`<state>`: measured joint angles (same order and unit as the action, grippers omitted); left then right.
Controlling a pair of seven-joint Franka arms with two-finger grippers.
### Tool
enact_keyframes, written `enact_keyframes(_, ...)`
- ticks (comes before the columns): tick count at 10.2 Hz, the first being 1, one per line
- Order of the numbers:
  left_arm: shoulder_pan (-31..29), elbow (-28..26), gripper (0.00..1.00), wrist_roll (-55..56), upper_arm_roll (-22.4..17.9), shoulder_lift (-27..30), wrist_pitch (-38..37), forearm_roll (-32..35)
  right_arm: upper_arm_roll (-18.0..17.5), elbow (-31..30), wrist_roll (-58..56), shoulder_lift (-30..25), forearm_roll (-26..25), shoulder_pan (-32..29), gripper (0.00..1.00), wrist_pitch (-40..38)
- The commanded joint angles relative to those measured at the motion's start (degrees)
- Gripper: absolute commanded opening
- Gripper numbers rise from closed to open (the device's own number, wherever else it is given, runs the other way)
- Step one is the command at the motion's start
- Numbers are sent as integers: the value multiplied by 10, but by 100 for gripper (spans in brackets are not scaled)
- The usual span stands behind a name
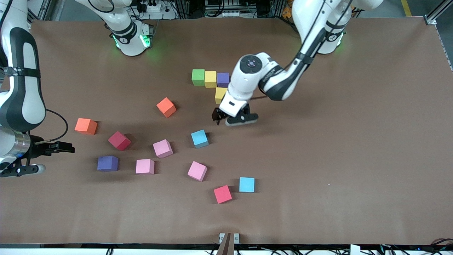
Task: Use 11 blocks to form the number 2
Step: 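Move the left gripper to the cyan cube and lower over it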
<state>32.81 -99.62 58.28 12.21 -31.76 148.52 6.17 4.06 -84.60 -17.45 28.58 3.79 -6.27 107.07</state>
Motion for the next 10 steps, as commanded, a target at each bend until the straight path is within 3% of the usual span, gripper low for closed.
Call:
enact_keyframes(1,-25,79,100,-134,3,-53,-11,14,-5,4,-9,1,11,-7,100,-1)
enact_keyframes(4,-29,176,100,-290,2,-116,21,14,-5,3,-9,1,10,-8,100,-1)
enact_keyframes(6,-29,187,100,-301,2,-142,94,12,-5,4,-9,1,10,-8,100,-1)
enact_keyframes(8,9,188,100,-261,1,-163,155,14,-5,4,-9,1,11,-8,100,-1)
enact_keyframes(10,68,188,100,-72,-37,-172,165,15,-5,3,-9,1,10,-8,100,-1)
